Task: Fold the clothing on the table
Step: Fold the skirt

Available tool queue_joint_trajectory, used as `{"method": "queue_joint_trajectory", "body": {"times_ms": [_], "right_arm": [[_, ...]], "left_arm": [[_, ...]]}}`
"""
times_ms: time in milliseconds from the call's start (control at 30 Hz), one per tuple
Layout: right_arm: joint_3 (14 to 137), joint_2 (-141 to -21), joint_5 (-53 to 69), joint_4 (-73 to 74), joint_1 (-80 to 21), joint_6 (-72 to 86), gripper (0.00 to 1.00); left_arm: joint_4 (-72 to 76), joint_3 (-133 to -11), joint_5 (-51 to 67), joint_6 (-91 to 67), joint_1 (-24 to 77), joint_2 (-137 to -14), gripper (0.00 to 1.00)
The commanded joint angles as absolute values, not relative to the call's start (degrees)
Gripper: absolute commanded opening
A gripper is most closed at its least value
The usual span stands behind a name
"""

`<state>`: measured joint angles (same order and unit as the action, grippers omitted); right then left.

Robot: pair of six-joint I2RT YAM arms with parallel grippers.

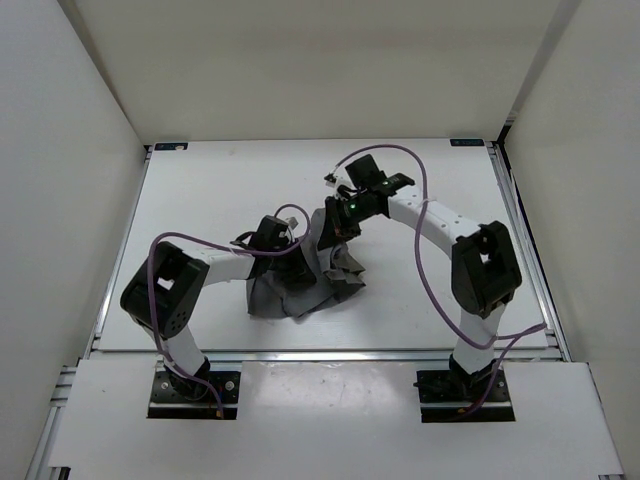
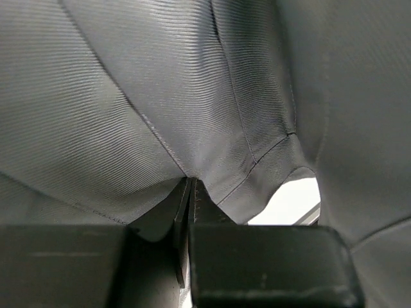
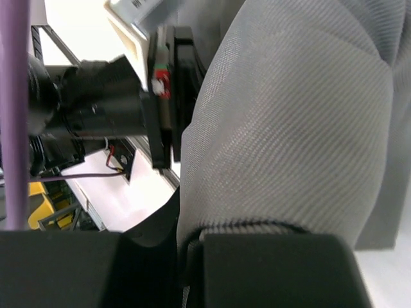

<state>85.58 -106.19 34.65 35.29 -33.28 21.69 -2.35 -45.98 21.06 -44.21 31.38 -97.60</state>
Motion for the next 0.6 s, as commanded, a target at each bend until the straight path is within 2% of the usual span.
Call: {"method": "queue_joint_trajectory", "body": {"times_ms": [0, 167, 567], "right_arm": [[91.57, -109.06, 35.94, 35.95, -35.50, 23.55, 0.00], [94.31, -111.71, 36.38, 35.86, -37.97, 25.48, 0.00], [89.12, -112.67, 41.23, 27.24, -39.99, 31.82, 0.00]], "left_arm": [[-0.53, -46.41, 23.11, -44.30, 30.76, -97.47, 0.13], [-0.88, -45.18, 24.08, -43.59, 29.18, -97.73, 0.13], [-0.53, -45.79, 25.39, -42.63, 26.46, -97.91, 0.13]]}}
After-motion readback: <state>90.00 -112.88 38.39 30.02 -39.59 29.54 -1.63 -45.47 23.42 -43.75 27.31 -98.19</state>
